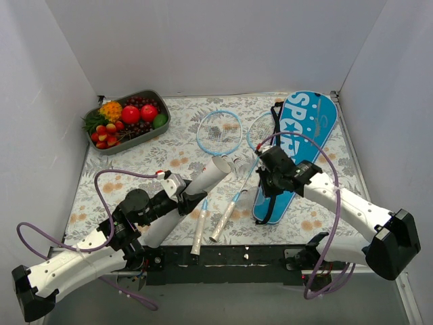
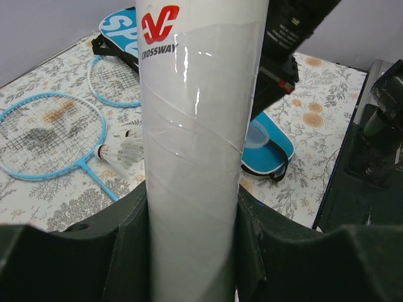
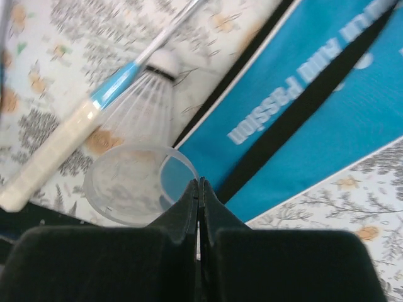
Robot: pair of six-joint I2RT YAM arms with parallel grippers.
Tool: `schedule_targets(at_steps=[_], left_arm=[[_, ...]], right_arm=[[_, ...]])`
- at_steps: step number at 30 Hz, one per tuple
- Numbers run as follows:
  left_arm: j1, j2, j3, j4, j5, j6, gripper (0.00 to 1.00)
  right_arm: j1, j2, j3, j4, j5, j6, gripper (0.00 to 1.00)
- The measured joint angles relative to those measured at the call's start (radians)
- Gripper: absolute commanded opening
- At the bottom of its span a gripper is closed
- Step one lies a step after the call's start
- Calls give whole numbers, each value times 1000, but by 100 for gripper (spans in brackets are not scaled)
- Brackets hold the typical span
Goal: Pack up the badminton gear
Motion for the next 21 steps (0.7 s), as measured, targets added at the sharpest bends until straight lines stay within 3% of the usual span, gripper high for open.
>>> schedule_targets(at_steps=[9,21], left_arm=[[0,3,0,0,-19,-16,0],[0,6,0,0,-37,-24,0]], right_arm=[[294,-13,-112,9,-5,154,1],[403,87,-185,93,42,296,1]])
